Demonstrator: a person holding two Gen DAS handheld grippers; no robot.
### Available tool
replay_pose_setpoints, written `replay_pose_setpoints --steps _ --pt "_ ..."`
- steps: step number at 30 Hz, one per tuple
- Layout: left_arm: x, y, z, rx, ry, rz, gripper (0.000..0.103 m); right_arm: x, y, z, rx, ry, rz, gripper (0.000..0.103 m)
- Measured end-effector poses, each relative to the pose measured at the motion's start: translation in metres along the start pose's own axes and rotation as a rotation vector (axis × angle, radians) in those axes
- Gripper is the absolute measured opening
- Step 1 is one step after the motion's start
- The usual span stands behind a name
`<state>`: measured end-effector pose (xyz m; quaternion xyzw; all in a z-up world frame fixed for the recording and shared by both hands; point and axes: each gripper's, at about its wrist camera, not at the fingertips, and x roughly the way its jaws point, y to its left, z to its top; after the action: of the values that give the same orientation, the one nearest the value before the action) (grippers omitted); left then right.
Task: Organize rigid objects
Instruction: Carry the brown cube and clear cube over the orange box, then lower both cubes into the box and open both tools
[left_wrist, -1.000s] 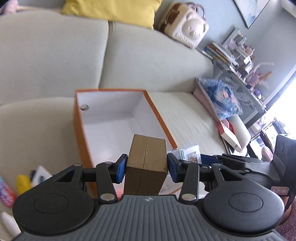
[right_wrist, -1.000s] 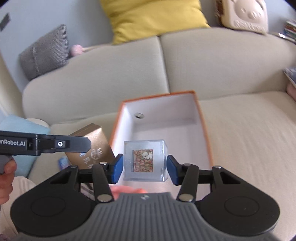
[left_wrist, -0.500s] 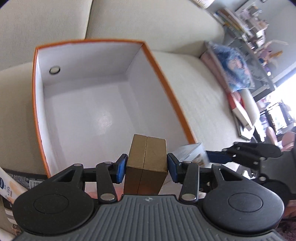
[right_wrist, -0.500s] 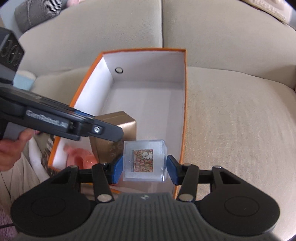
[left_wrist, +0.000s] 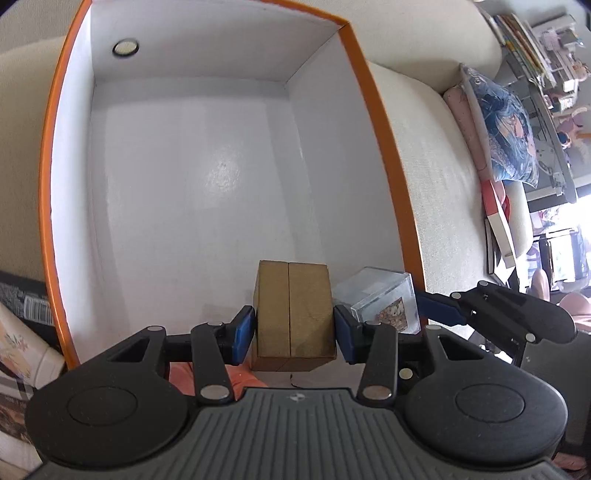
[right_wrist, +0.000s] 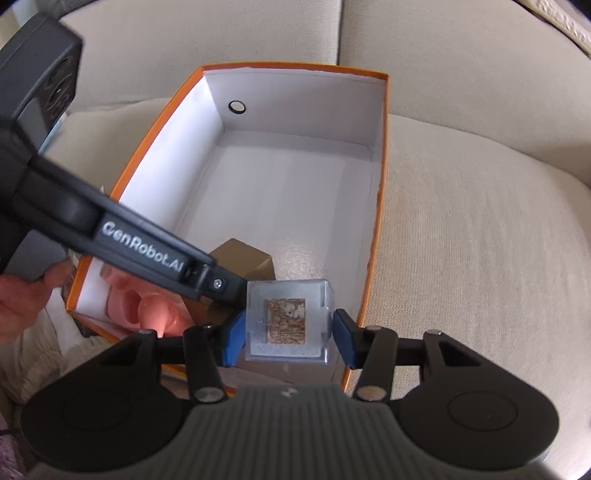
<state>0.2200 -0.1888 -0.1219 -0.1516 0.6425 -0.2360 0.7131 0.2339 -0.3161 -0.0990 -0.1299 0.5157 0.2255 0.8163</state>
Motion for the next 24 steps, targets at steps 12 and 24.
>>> replay_pose_setpoints --steps 12,24 --pt "0.003 0.007 -0.001 -0.035 0.059 -0.003 0.052 0.005 0.005 0.002 -0.033 0.058 0.004 0.052" --pt "-0.004 -0.011 0.007 0.263 -0.001 0.022 0.048 0.007 0.004 0.007 0.041 0.128 0.014 0.052"
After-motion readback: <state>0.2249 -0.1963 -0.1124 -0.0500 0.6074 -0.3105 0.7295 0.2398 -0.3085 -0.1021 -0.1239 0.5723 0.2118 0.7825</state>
